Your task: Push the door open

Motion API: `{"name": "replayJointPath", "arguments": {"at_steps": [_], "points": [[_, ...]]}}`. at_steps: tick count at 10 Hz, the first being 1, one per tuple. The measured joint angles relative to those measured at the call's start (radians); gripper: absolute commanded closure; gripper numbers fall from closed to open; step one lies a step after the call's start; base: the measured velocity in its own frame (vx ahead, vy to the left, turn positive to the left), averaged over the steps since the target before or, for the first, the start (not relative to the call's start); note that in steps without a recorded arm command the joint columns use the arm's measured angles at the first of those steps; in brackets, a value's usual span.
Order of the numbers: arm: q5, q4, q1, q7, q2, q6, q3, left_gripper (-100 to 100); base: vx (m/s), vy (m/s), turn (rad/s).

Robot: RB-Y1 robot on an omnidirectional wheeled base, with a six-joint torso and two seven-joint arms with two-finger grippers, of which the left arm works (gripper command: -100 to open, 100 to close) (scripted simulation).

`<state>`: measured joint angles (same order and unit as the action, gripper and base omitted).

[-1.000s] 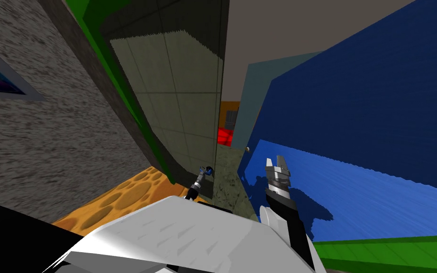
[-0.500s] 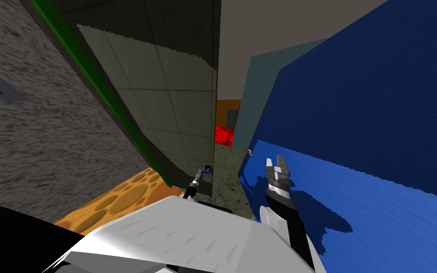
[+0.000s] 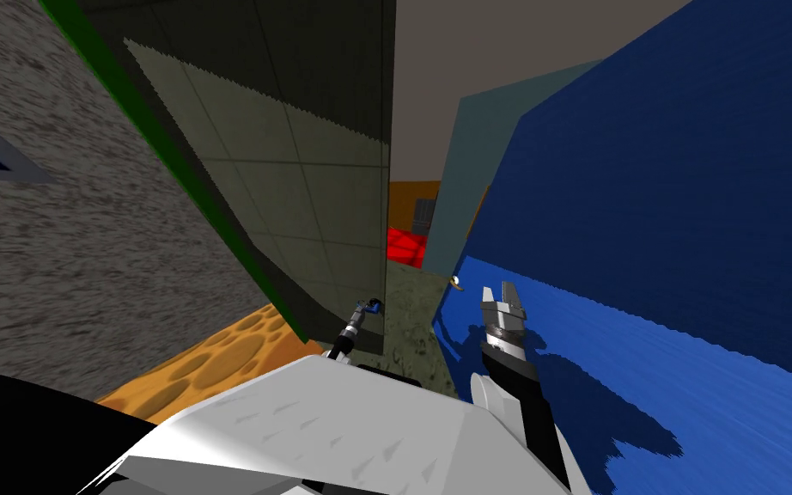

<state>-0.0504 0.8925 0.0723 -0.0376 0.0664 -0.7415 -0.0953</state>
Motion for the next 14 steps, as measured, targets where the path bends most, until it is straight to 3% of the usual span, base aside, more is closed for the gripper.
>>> {"name": "replayJointPath", "arguments": {"at_steps": [4, 6, 10, 12, 14], "points": [[-0.019, 0.006, -0.005, -0.017, -0.001, 0.017, 0.047, 100, 0.171, -0.080, 0.075], [-0.029, -0.017, -0.024, -0.023, -0.003, 0.003, 0.073, 100, 0.145, -0.089, 0.083], [-0.051, -0.040, -0.036, -0.047, -0.024, -0.003, 0.130, 100, 0.168, -0.098, 0.094], [-0.061, -0.022, -0.030, -0.054, -0.032, 0.011, 0.157, 100, 0.192, -0.094, 0.090], [-0.072, -0.031, -0.040, -0.063, -0.045, 0.005, 0.185, 100, 0.189, -0.082, 0.093]]}}
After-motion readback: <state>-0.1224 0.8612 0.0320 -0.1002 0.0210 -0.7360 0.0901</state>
